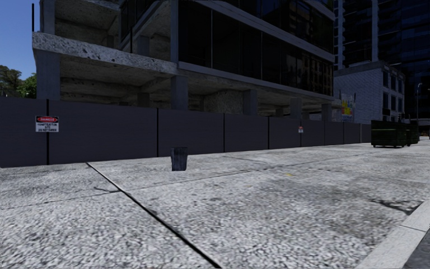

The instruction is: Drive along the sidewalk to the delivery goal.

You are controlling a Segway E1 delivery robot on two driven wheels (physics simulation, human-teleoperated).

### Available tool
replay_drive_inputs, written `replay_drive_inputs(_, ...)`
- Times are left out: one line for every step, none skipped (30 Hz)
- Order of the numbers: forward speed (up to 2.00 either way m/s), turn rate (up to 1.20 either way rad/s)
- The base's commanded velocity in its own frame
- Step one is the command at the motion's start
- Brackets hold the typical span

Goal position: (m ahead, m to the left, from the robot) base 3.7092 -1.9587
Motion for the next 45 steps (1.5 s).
replay_drive_inputs(1.71, -0.11)
replay_drive_inputs(1.7, -0.11)
replay_drive_inputs(1.69, -0.13)
replay_drive_inputs(1.69, -0.13)
replay_drive_inputs(1.68, -0.17)
replay_drive_inputs(1.66, -0.2)
replay_drive_inputs(1.65, -0.21)
replay_drive_inputs(1.64, -0.25)
replay_drive_inputs(1.63, -0.3)
replay_drive_inputs(1.63, -0.3)
replay_drive_inputs(1.62, -0.34)
replay_drive_inputs(1.6, -0.35)
replay_drive_inputs(1.57, -0.36)
replay_drive_inputs(1.56, -0.36)
replay_drive_inputs(1.56, -0.36)
replay_drive_inputs(1.55, -0.36)
replay_drive_inputs(1.54, -0.36)
replay_drive_inputs(1.53, -0.36)
replay_drive_inputs(1.53, -0.38)
replay_drive_inputs(1.53, -0.38)
replay_drive_inputs(1.52, -0.43)
replay_drive_inputs(1.5, -0.45)
replay_drive_inputs(1.5, -0.46)
replay_drive_inputs(1.49, -0.46)
replay_drive_inputs(1.49, -0.46)
replay_drive_inputs(1.49, -0.46)
replay_drive_inputs(1.49, -0.46)
replay_drive_inputs(1.49, -0.46)
replay_drive_inputs(1.49, -0.46)
replay_drive_inputs(1.49, -0.46)
replay_drive_inputs(1.49, -0.46)
replay_drive_inputs(1.49, -0.46)
replay_drive_inputs(1.49, -0.46)
replay_drive_inputs(1.49, -0.46)
replay_drive_inputs(1.49, -0.46)
replay_drive_inputs(1.49, -0.46)
replay_drive_inputs(1.49, -0.46)
replay_drive_inputs(1.47, -0.47)
replay_drive_inputs(1.4, -0.48)
replay_drive_inputs(1.35, -0.52)
replay_drive_inputs(1.35, -0.52)
replay_drive_inputs(1.32, -0.55)
replay_drive_inputs(1.31, -0.56)
replay_drive_inputs(1.3, -0.57)
replay_drive_inputs(1.3, -0.57)
